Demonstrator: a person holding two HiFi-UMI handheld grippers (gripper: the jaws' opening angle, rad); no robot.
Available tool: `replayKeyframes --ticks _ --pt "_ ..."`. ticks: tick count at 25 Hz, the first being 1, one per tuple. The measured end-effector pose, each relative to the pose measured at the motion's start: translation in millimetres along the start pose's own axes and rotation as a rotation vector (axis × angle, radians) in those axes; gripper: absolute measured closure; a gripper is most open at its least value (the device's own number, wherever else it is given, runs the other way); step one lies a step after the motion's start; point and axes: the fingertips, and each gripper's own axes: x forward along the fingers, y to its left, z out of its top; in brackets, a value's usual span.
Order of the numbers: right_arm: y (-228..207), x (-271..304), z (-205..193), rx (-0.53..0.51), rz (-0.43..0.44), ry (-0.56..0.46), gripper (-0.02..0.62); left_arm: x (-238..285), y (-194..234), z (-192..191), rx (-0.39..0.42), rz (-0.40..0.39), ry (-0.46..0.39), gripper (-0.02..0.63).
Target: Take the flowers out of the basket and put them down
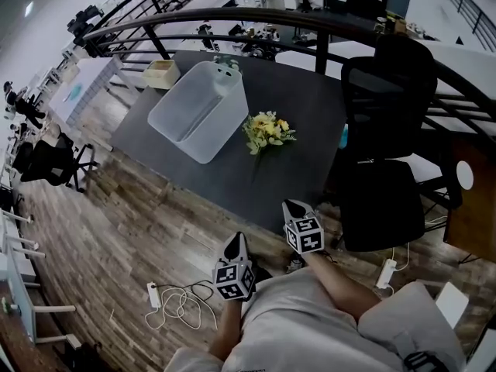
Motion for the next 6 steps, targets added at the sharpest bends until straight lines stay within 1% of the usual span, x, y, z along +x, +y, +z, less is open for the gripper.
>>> replayKeyframes --ticks 6 --pt "5 -28 -6 0.01 0.009 0.004 0.6 -11 2 -16 -0.029 0.008 0.041 0.589"
